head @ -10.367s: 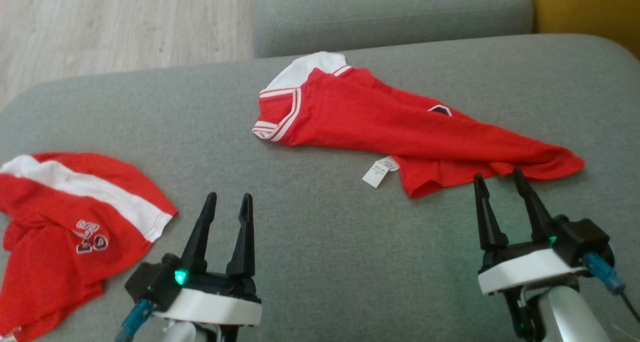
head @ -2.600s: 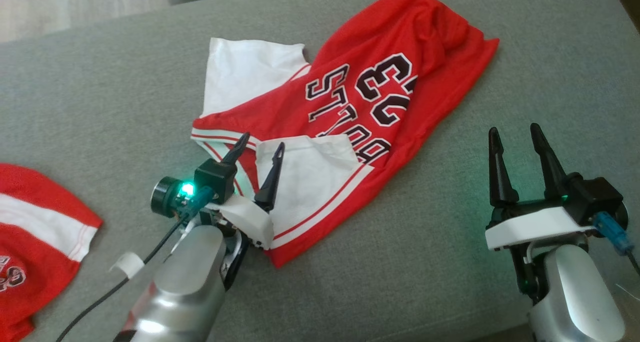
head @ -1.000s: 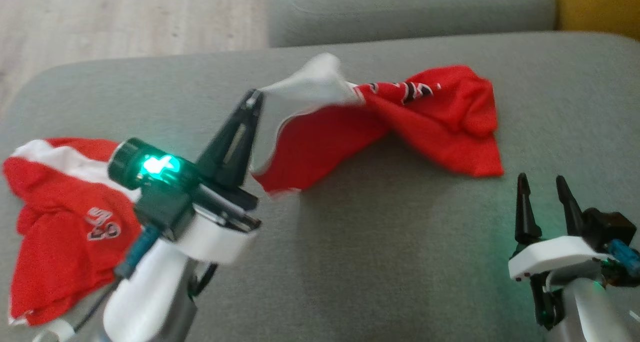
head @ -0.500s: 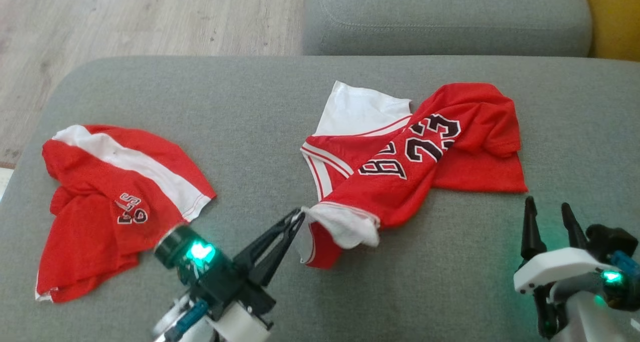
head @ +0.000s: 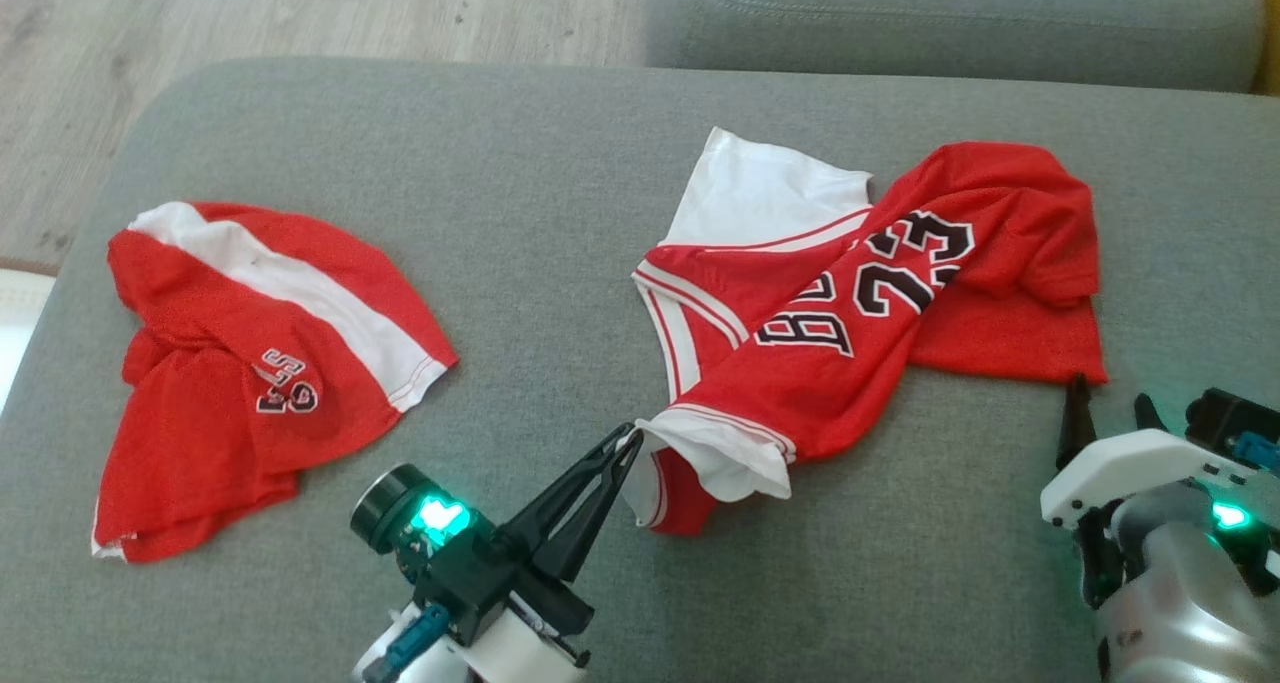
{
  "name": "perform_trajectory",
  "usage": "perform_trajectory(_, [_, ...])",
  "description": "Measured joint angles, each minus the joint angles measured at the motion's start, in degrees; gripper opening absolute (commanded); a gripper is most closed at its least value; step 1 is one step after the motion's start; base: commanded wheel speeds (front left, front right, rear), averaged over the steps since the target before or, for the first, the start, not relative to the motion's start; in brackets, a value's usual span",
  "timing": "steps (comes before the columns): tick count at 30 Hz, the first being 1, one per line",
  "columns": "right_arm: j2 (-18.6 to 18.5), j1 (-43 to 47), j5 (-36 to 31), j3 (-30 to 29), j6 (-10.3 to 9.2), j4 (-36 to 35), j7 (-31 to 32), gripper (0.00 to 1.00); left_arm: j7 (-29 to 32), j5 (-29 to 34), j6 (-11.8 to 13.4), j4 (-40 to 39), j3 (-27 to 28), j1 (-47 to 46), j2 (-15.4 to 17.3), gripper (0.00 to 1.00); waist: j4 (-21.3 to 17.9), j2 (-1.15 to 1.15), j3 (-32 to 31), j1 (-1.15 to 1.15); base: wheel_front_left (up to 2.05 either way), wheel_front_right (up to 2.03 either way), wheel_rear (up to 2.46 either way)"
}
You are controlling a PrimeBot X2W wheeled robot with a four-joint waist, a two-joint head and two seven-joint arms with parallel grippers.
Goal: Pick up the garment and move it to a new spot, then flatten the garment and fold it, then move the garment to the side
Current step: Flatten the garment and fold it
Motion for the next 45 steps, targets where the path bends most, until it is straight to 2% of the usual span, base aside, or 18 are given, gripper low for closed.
perform_trajectory(11, [-0.04,-6.48,-6.08,-4.72,0.0,7.01,-0.21,1.0,0.0,-0.01,0.0,-0.1,0.8,-0.27,-1.42,0.0,1.24,0.0,1.87,0.0,0.0,0.0,0.0])
perform_trajectory(12, [-0.08,-6.84,-6.34,-5.02,0.0,7.45,-0.21,0.9,0.0,-0.01,0.0,-0.09,0.82,-0.34,-1.41,0.0,1.27,0.0,1.97,0.0,0.0,0.0,0.0])
perform_trajectory(13, [-0.11,-7.17,-6.56,-5.3,0.0,7.87,-0.3,0.31,0.0,-0.01,0.0,-0.09,0.87,-0.41,-1.4,0.0,1.27,0.0,2.06,0.0,0.0,0.0,0.0])
perform_trajectory(14, [-0.19,-7.55,-6.81,-5.53,0.0,8.44,-0.69,0.0,0.0,-0.01,0.0,-0.07,0.92,-0.47,-1.38,0.0,1.24,0.0,2.11,0.0,0.0,0.0,0.0])
perform_trajectory(22, [-0.16,-8.81,-8.48,-6.17,0.0,11.21,-2.69,0.0,0.0,-0.01,0.0,0.32,4.39,-1.02,-1.34,0.0,-0.33,0.0,1.18,0.0,0.0,0.0,0.0])
perform_trajectory(28, [-0.25,-10.78,-8.49,-2.56,0.0,10.17,-4.35,0.0,0.0,-0.01,0.1,-0.37,10.04,-1.03,-1.34,0.0,-3.49,0.0,-0.47,0.0,0.0,0.0,0.0])
perform_trajectory(33, [-1.74,-15.51,-7.33,6.04,0.0,6.84,-4.85,0.0,0.0,-0.87,0.1,-1.27,15.7,-1.47,-1.26,0.0,-6.36,0.0,-2.8,0.0,0.0,0.0,0.0])
perform_trajectory(37, [-2.52,-18.4,-1.59,15.93,0.0,3.5,-4.37,0.0,0.0,-0.86,0.23,-2.72,20.89,-4.07,-1.12,0.0,-8.67,0.0,-4.99,-0.01,0.0,0.0,0.0])
perform_trajectory(41, [-6.41,-18.78,6.71,24.66,0.0,-5.2,-1.81,0.0,-0.01,-0.16,0.56,-6.05,24.8,-9.01,-1.2,0.0,-10.46,0.0,-6.86,-0.01,0.0,0.0,0.0])
perform_trajectory(45, [-11.23,-18.35,15.5,31.11,0.0,-18.71,2.65,0.0,-0.02,-0.02,0.53,-8.8,26.08,-13.54,-1.49,0.0,-11.66,0.0,-8.23,-0.01,0.0,0.0,0.0])
